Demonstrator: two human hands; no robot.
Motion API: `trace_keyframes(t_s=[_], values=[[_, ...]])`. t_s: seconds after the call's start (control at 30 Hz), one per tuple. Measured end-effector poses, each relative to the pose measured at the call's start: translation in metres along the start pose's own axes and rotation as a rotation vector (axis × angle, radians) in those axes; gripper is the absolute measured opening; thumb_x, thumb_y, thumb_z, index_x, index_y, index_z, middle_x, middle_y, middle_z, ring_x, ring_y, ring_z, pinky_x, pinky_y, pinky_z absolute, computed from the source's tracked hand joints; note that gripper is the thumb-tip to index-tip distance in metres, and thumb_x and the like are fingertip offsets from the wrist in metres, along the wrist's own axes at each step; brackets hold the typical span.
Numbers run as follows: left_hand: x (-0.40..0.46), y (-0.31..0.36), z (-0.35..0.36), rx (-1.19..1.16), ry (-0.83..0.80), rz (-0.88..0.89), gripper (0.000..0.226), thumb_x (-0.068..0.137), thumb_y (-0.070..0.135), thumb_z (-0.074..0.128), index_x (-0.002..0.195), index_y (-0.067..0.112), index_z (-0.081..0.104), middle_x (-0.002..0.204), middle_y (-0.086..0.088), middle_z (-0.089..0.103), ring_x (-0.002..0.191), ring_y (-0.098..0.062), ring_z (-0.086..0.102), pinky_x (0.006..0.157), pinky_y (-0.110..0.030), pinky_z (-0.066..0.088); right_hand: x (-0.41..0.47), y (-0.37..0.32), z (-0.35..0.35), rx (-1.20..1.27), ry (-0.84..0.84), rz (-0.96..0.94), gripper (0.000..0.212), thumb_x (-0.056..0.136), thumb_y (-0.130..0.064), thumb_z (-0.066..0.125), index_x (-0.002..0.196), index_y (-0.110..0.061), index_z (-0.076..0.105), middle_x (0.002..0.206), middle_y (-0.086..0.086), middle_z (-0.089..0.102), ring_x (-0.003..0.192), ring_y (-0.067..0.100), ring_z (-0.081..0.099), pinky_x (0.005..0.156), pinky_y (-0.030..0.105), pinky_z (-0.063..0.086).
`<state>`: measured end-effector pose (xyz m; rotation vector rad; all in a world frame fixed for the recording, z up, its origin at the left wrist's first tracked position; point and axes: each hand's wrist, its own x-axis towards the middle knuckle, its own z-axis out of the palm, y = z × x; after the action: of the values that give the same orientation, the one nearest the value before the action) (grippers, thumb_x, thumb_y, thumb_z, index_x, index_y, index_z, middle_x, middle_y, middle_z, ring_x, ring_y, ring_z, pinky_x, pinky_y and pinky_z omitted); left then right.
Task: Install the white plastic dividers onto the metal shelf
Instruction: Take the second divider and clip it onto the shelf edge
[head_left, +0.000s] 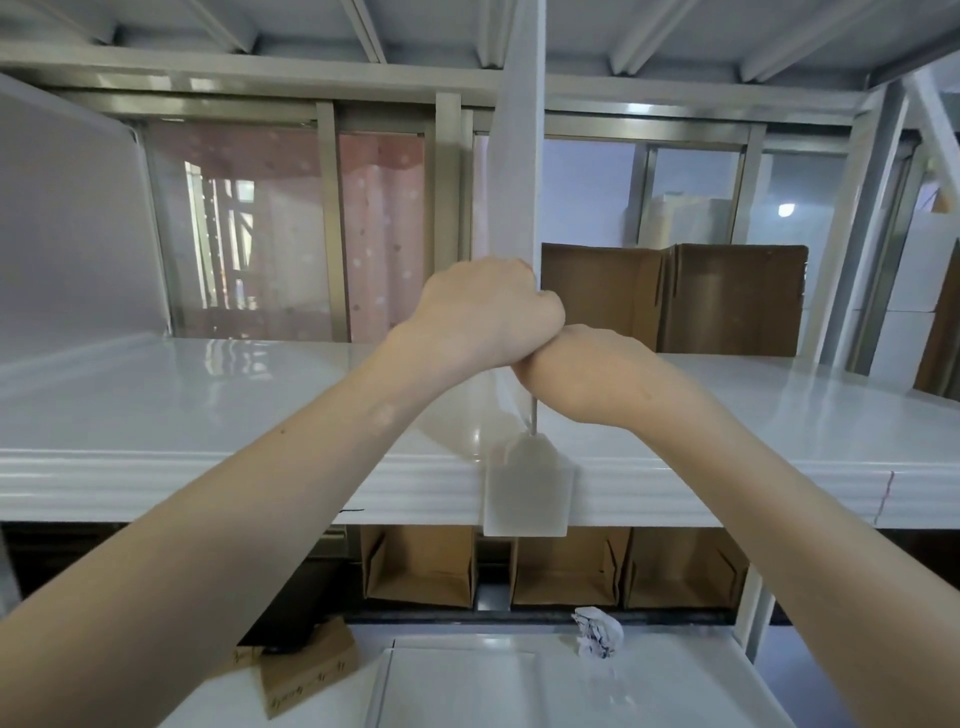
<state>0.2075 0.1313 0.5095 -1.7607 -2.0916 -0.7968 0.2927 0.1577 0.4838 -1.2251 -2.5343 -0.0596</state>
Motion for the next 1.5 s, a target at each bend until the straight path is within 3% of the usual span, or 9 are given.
trace_keyframes(t_s=[0.27, 0.43, 0.7, 0.87, 1.13, 1.27, 1.33, 1.4, 1.5], values=[[-0.003, -0.006, -0.001, -0.117, -0.088, -0.025, 0.038, 0.089, 0.021, 0.037, 0.053, 0.015, 0.025, 0.054, -0.002, 0.03, 0.048, -0.017, 0.027, 0.046, -0.03, 0.017, -0.004, -0.006, 0.01, -0.011, 0.125, -0.008, 0.035, 0.092, -0.007, 0.029, 0.059, -0.017, 0.023, 0.061, -0.001, 0.034, 0.05, 0.015, 0.028, 0.047, 0.027, 0.02], [-0.005, -0.008, 0.002, -0.077, -0.177, -0.061, 0.036, 0.091, 0.025, 0.032, 0.056, 0.017, 0.029, 0.06, -0.001, 0.036, 0.053, -0.015, 0.033, 0.049, -0.03, 0.021, -0.007, -0.008, 0.008, -0.039, 0.053, -0.009, 0.035, 0.085, 0.001, 0.032, 0.057, -0.016, 0.021, 0.06, 0.0, 0.029, 0.05, 0.015, 0.024, 0.047, 0.027, 0.017], [-0.008, -0.007, 0.001, -0.027, -0.171, -0.061, 0.036, 0.091, 0.024, 0.031, 0.056, 0.016, 0.033, 0.062, -0.001, 0.039, 0.054, -0.015, 0.035, 0.049, -0.029, 0.023, -0.003, -0.004, 0.012, -0.05, 0.062, -0.054, 0.034, 0.086, 0.002, 0.033, 0.057, -0.013, 0.023, 0.059, 0.002, 0.03, 0.05, 0.016, 0.025, 0.046, 0.028, 0.019], [-0.007, 0.004, 0.002, 0.036, -0.174, -0.035, 0.035, 0.093, 0.023, 0.031, 0.059, 0.017, 0.032, 0.064, 0.0, 0.036, 0.056, -0.013, 0.032, 0.05, -0.027, 0.024, 0.003, 0.007, 0.018, -0.039, 0.064, -0.095, 0.037, 0.085, 0.006, 0.036, 0.055, -0.011, 0.021, 0.058, 0.004, 0.029, 0.063, 0.025, 0.036, 0.056, 0.031, 0.028], [-0.007, -0.004, 0.005, 0.088, -0.163, -0.031, 0.037, 0.095, 0.021, 0.024, 0.06, 0.013, 0.03, 0.065, -0.001, 0.034, 0.07, -0.027, 0.037, 0.051, -0.027, 0.023, 0.006, 0.006, 0.02, -0.041, 0.063, -0.116, 0.035, 0.086, 0.0, 0.032, 0.057, -0.016, 0.021, 0.059, 0.002, 0.03, 0.052, 0.016, 0.028, 0.048, 0.027, 0.018], [-0.01, -0.005, 0.005, 0.06, -0.148, -0.065, 0.023, 0.096, 0.015, 0.021, 0.078, 0.007, 0.033, 0.085, -0.011, 0.036, 0.084, -0.027, 0.035, 0.068, -0.03, 0.027, 0.01, 0.006, 0.023, -0.022, 0.063, -0.131, 0.035, 0.086, -0.001, 0.031, 0.057, -0.018, 0.02, 0.06, 0.002, 0.031, 0.061, 0.024, 0.036, 0.048, 0.027, 0.021], [-0.012, -0.002, 0.006, 0.056, -0.151, -0.077, 0.026, 0.095, 0.014, 0.02, 0.074, 0.009, 0.034, 0.09, -0.01, 0.035, 0.085, -0.027, 0.036, 0.071, -0.031, 0.026, 0.009, 0.008, 0.025, -0.025, 0.057, -0.155, 0.037, 0.086, 0.001, 0.032, 0.056, -0.017, 0.02, 0.06, 0.002, 0.032, 0.066, 0.027, 0.04, 0.053, 0.029, 0.031], [-0.014, 0.002, 0.007, 0.083, -0.174, -0.074, 0.031, 0.097, 0.019, 0.022, 0.074, 0.011, 0.041, 0.092, -0.008, 0.039, 0.087, -0.026, 0.038, 0.073, -0.031, 0.028, 0.008, 0.011, 0.029, -0.039, 0.034, -0.179, 0.04, 0.086, 0.005, 0.036, 0.055, -0.016, 0.023, 0.065, 0.005, 0.039, 0.077, 0.032, 0.05, 0.07, 0.04, 0.048], [-0.014, 0.008, 0.012, 0.104, -0.184, -0.057, 0.036, 0.098, 0.022, 0.022, 0.106, 0.011, 0.055, 0.1, -0.007, 0.044, 0.09, -0.025, 0.037, 0.076, -0.032, 0.029, 0.003, 0.014, 0.032, -0.07, 0.011, -0.187, 0.019, 0.086, 0.006, 0.041, 0.072, -0.003, 0.049, 0.082, 0.014, 0.05, 0.089, 0.039, 0.058, 0.085, 0.049, 0.051]])
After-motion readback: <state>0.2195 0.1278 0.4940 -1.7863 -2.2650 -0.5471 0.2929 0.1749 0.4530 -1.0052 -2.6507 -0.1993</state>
